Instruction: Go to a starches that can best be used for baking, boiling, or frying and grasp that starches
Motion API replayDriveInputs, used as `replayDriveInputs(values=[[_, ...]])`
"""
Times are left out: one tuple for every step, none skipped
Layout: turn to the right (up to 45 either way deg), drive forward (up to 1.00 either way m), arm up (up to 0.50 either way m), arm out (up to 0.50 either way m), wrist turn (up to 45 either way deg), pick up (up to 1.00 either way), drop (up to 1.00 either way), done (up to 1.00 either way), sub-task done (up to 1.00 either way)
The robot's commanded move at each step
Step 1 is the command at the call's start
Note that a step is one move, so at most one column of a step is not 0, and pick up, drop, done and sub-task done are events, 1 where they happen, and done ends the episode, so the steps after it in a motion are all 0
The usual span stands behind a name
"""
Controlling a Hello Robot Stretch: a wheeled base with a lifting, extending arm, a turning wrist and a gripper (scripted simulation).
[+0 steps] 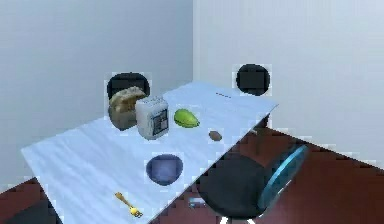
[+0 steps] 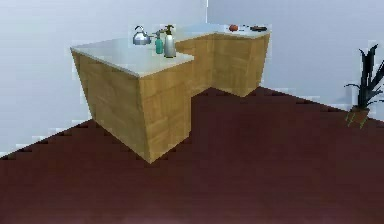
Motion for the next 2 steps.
replayDriveInputs(values=[[0.0, 0.45, 0.0, 0.0, 0.0, 0.0, 0.0, 0.0, 0.0], [-45.0, 0.0, 0.0, 0.0, 0.0, 0.0, 0.0, 0.0, 0.0]])
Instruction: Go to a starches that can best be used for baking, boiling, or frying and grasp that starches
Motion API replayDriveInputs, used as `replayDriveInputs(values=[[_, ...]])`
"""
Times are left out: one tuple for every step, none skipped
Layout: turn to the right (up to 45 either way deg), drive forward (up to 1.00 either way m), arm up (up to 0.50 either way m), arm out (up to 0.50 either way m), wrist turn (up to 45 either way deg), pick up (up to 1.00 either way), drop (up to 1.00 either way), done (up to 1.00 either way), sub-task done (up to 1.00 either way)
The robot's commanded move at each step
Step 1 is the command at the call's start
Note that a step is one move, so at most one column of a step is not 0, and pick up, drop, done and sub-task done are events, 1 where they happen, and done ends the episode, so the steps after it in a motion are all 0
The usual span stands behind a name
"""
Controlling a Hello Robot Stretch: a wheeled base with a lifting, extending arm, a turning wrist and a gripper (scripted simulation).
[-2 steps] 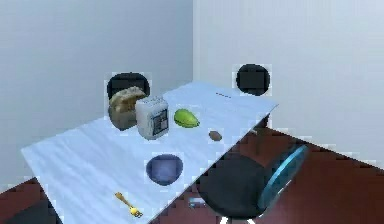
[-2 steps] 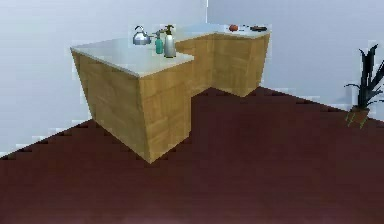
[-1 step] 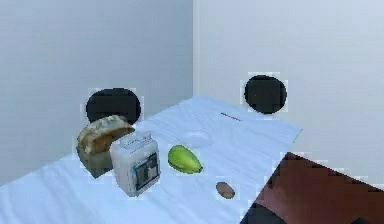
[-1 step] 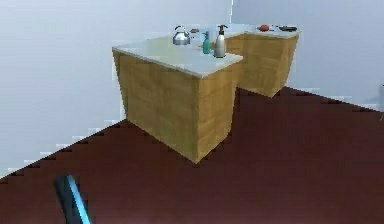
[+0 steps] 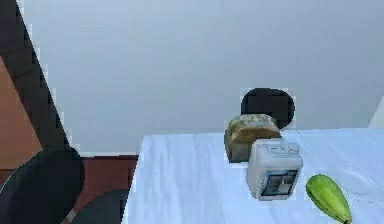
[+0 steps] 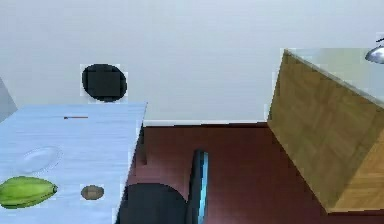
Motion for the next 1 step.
replayDriveInputs(values=[[-27.0, 0.0, 0.0, 0.0, 0.0, 0.0, 0.0, 0.0, 0.0]])
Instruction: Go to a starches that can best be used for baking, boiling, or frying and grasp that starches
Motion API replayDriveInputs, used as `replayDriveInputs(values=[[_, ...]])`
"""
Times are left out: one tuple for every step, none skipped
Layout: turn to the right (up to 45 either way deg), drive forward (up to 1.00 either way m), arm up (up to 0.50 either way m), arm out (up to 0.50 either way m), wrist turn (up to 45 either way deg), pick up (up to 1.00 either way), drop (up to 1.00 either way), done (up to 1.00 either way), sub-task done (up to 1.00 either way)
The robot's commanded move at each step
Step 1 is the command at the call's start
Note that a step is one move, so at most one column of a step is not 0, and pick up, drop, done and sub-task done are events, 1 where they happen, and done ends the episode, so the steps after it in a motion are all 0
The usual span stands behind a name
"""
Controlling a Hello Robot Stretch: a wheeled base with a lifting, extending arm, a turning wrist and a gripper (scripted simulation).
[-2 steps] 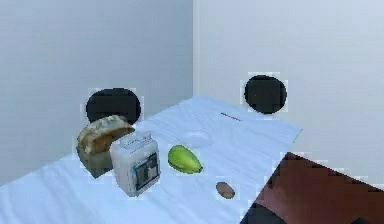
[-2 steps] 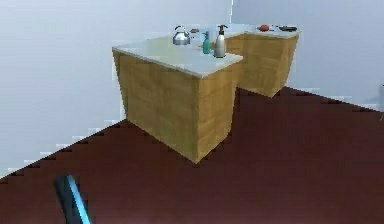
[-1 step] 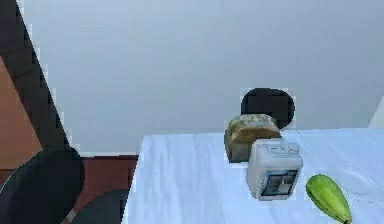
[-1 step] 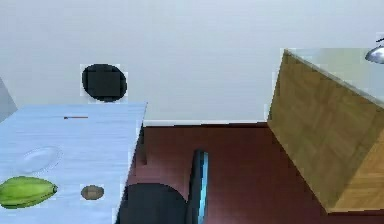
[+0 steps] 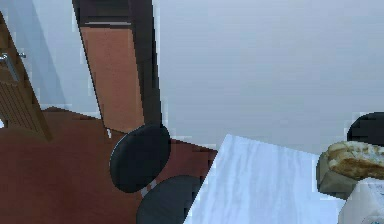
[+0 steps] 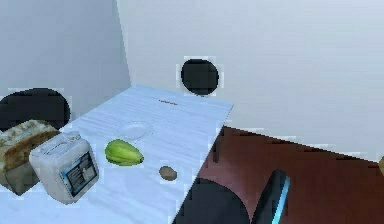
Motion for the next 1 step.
replayDriveInputs(values=[[0.0, 0.0, 0.5, 0.0, 0.0, 0.0, 0.0, 0.0, 0.0]])
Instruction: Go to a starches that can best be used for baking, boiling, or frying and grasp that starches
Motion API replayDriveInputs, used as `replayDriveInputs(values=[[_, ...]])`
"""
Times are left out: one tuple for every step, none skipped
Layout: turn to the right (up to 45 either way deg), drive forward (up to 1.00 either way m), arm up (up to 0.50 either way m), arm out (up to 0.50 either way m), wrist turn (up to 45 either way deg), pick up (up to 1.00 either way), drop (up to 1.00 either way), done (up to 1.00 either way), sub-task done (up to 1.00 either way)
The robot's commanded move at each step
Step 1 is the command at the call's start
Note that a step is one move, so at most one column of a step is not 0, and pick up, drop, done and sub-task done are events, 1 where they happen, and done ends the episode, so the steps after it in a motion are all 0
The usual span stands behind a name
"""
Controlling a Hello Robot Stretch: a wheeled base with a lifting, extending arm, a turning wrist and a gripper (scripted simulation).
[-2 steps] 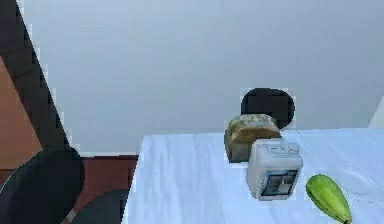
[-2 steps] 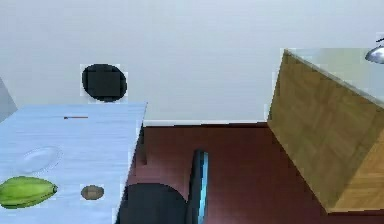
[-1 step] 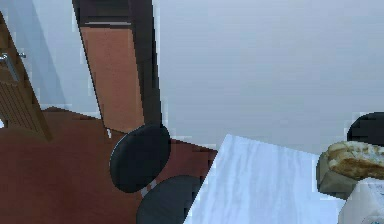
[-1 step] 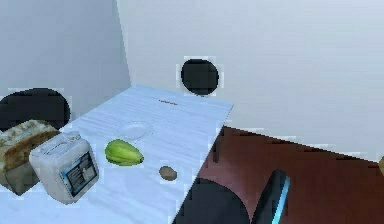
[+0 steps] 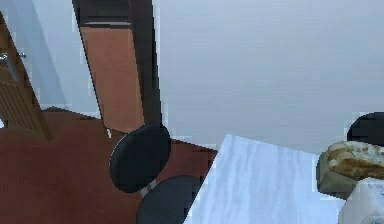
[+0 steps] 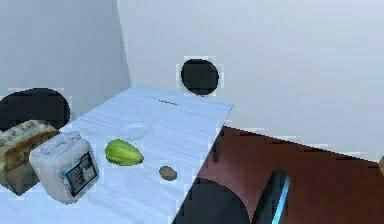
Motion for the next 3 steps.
replayDriveInputs(values=[[0.0, 0.0, 0.26, 0.0, 0.0, 0.0, 0.0, 0.0, 0.0], [0.0, 0.0, 0.0, 0.36, 0.0, 0.0, 0.0, 0.0, 0.0], [0.0, 0.0, 0.0, 0.0, 45.0, 0.0, 0.0, 0.0, 0.0]])
